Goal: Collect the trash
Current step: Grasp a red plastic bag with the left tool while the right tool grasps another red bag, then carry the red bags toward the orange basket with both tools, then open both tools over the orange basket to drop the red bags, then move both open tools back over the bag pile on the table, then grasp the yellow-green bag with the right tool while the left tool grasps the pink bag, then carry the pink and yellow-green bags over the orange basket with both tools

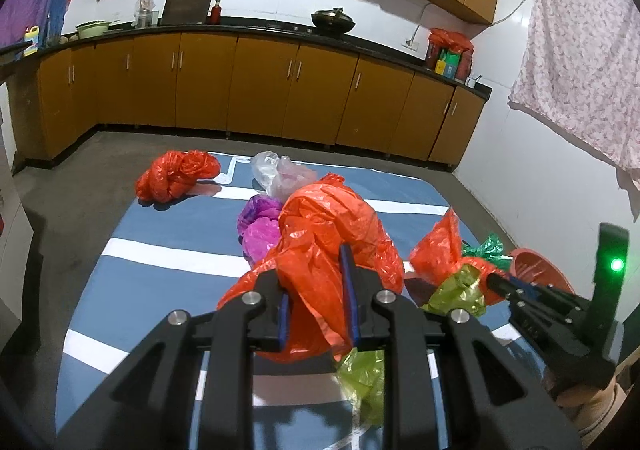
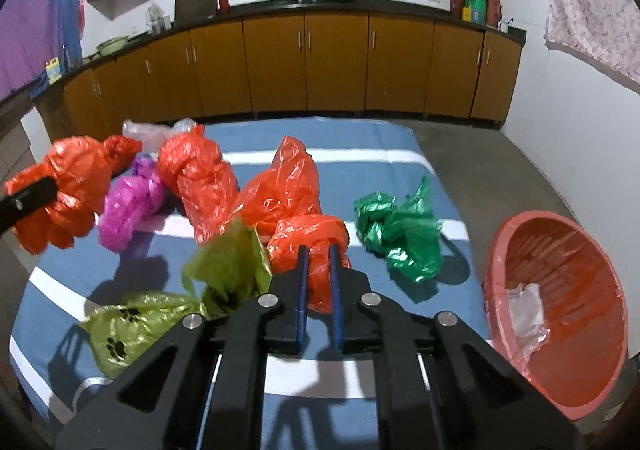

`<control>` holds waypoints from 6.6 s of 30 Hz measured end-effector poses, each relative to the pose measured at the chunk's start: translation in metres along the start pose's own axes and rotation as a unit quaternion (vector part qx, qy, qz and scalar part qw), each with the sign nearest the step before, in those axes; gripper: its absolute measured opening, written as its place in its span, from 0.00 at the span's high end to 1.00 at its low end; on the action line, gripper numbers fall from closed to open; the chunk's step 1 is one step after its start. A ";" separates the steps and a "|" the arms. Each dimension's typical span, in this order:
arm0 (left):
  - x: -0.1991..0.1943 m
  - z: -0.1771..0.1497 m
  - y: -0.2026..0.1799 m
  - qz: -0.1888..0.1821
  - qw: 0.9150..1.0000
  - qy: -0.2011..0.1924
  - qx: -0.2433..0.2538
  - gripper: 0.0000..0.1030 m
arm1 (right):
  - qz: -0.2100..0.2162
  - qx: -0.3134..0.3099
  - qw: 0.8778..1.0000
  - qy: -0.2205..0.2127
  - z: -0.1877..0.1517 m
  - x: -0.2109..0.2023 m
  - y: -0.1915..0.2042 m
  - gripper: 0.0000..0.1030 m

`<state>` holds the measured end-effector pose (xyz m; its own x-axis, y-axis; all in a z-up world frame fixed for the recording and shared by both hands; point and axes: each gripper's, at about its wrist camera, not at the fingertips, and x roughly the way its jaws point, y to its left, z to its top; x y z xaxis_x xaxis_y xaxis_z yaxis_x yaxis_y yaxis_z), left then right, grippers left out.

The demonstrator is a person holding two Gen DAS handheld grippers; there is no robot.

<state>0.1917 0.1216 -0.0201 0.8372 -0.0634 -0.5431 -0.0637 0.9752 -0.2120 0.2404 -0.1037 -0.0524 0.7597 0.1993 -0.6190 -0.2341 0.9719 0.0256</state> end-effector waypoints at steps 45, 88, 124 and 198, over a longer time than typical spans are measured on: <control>0.005 -0.007 -0.220 -0.186 0.978 0.007 0.094 0.79 | -0.185 0.129 0.969 -0.102 -0.023 -0.131 -0.167 0.90; 0.072 -0.038 -0.275 -0.175 0.975 0.045 0.126 0.15 | -0.245 0.261 0.926 -0.121 -0.067 -0.141 -0.239 0.10; -0.022 -0.040 0.028 0.118 0.993 -0.004 0.019 0.08 | 0.013 0.078 0.997 -0.008 -0.027 -0.030 0.017 0.14; 0.003 -0.014 0.030 0.049 0.998 0.031 0.017 0.77 | -0.052 0.016 0.998 -0.026 -0.008 -0.052 0.000 0.78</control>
<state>0.1848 0.1478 -0.0390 0.7925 0.0206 -0.6095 -0.1246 0.9838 -0.1288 0.1957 -0.1147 -0.0261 0.8093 0.1026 -0.5784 -0.1341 0.9909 -0.0118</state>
